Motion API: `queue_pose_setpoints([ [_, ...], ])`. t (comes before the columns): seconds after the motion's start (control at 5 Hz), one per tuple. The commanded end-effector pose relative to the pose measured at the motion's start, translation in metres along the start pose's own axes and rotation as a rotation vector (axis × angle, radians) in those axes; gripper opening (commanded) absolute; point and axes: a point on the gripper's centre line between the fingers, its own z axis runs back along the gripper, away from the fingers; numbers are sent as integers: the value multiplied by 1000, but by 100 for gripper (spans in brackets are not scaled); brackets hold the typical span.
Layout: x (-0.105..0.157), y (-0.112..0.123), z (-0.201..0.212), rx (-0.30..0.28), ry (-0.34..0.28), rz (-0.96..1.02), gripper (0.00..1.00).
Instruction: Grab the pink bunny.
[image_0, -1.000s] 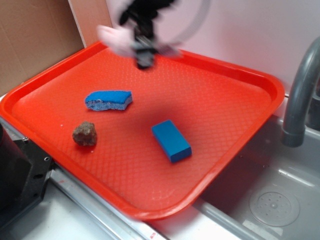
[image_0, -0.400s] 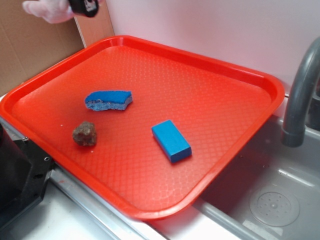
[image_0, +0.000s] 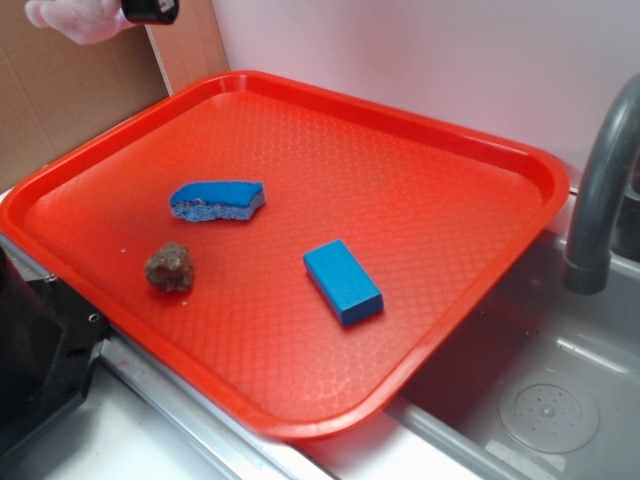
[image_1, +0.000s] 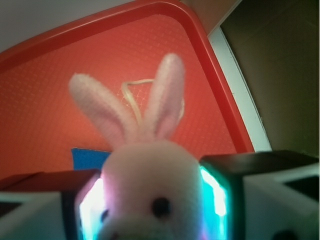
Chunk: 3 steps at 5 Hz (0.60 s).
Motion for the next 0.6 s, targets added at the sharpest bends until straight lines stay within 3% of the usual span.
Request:
queue_pose_setpoints([
  [0.0,-12,-54,20,-26,-80,-106,0],
  [0.4,-16,-60,19,-33,-82,-123,0],
])
